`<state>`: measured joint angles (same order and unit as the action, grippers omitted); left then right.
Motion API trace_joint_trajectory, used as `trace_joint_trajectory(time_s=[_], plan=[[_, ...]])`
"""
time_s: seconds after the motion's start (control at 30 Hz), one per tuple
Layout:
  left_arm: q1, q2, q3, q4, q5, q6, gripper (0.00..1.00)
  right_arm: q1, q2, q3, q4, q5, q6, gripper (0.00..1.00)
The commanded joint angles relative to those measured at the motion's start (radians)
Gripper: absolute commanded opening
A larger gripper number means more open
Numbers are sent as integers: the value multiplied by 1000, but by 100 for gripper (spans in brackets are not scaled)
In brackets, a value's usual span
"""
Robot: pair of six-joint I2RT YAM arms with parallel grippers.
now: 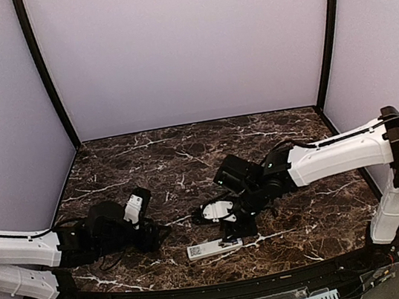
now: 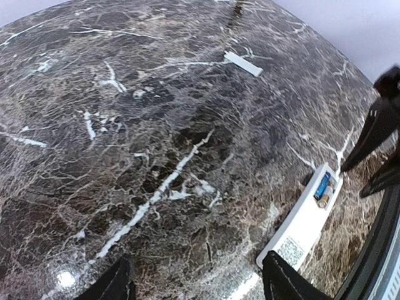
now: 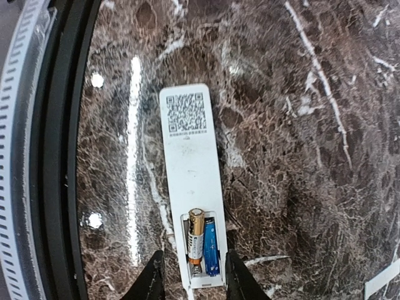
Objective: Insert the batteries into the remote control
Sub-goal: Place the battery in the battery compartment, then move the remote control without the battery cover to the center of the board.
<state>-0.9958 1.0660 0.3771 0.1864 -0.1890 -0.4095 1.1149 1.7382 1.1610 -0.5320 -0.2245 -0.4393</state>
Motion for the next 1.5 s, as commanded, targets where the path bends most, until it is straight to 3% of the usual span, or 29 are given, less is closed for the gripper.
trace_joint_trajectory(time_s=[0.0,0.17,0.27,0.43,0.63,1.1,1.33,1.47], plan=[[-26,31,53,-18,140,175,69,-2,-107,41,3,-29,181,31],[-139,111,143,-131,369,464,77,-72,-170,42,0,-9,605,38],[-172,168,179,-140,366,521,80,-84,-226,-11,18,35,814,46],[-173,327,277,-165,340,652,83,-91,-268,-50,-35,132,988,55],[-172,544,459,-441,204,772,82,-104,-264,-116,-18,130,1079,56],[-103,625,502,-518,271,754,81,-121,-304,-238,82,109,1117,56],[-101,645,531,-566,306,760,66,-124,-290,-244,89,102,1109,56],[-101,640,558,-598,313,747,51,-127,-283,-245,96,96,1105,56]])
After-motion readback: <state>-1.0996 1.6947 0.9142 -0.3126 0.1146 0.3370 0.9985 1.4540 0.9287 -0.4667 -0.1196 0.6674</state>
